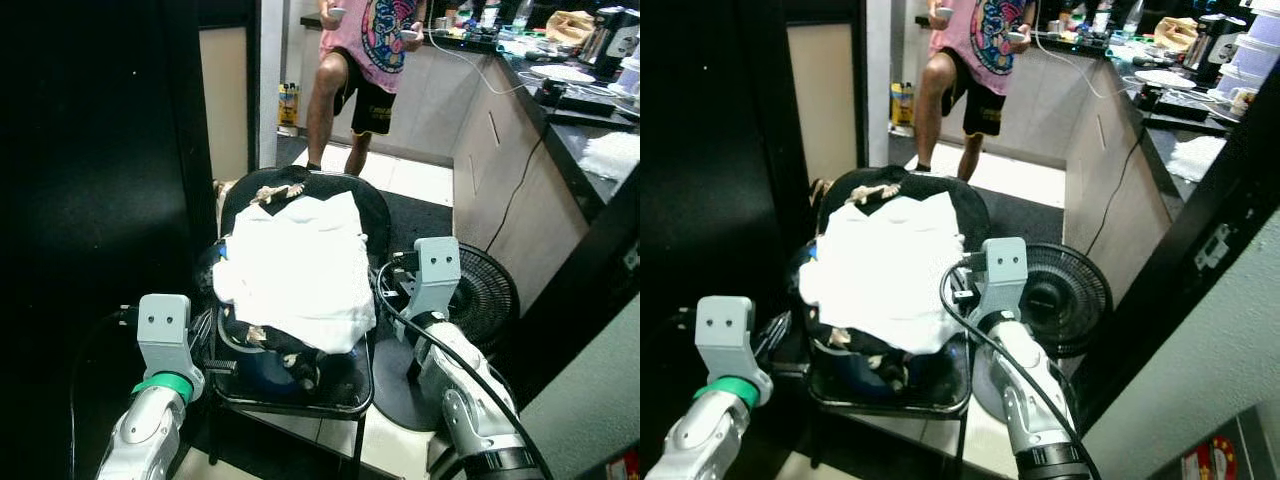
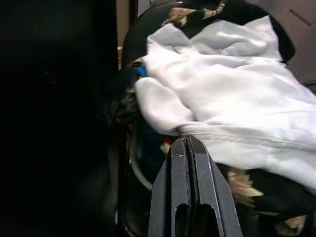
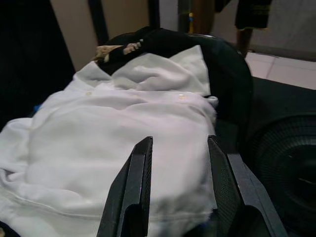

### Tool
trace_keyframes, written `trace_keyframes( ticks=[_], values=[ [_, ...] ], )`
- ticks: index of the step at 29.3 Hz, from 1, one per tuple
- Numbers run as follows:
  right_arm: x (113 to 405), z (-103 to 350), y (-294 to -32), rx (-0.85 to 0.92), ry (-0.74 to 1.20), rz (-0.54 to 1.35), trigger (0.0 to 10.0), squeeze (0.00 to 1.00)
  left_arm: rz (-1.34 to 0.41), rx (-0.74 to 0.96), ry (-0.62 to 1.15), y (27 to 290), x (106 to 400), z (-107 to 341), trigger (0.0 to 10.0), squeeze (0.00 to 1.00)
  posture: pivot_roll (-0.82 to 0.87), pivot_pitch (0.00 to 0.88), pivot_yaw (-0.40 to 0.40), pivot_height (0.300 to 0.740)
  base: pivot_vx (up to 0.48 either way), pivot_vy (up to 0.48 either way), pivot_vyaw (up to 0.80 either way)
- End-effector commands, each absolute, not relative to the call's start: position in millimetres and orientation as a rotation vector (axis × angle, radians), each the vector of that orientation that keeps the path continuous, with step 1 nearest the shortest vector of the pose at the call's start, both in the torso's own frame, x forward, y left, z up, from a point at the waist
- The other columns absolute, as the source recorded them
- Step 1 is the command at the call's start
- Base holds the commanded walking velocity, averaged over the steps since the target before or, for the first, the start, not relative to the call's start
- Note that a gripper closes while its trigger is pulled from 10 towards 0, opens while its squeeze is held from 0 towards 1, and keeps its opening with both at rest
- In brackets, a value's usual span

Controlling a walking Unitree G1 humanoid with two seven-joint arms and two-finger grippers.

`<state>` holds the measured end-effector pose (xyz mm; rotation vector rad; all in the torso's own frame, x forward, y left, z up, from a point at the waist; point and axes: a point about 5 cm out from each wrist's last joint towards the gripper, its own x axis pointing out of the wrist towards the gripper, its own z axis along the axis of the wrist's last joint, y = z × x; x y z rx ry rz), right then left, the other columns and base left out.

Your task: Clothes washing

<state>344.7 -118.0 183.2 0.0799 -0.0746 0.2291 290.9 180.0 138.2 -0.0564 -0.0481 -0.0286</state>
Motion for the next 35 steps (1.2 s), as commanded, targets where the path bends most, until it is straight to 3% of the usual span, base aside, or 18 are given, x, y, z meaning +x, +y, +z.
trace_keyframes(
  ticks=[1, 20, 29, 35],
  values=[
    [346, 183, -120, 0.073, -0.076, 0.221, 10.0, 0.00, -0.037, -0.057, -0.034, 179, 290, 134, 10.0, 0.00, 0.02, 0.008, -0.022, 0.740, 0.000, 0.000, 0.00],
    [347, 183, -118, 0.054, -0.082, 0.249, 10.0, 0.00, -0.026, -0.028, -0.026, 177, 290, 130, 10.0, 0.00, 0.03, 0.003, -0.034, 0.740, 0.000, 0.000, 0.00],
    [347, 177, -115, 0.087, -0.081, 0.205, 10.0, 0.00, -0.055, -0.001, -0.021, 186, 294, 135, 10.0, 0.00, 0.07, 0.000, 0.072, 0.740, 0.000, 0.000, 0.00],
    [346, 174, -117, 0.103, -0.077, 0.180, 10.0, 0.00, -0.068, -0.007, -0.030, 187, 297, 139, 10.0, 0.00, 0.06, 0.000, 0.070, 0.740, 0.000, 0.000, 0.00]
  ],
)
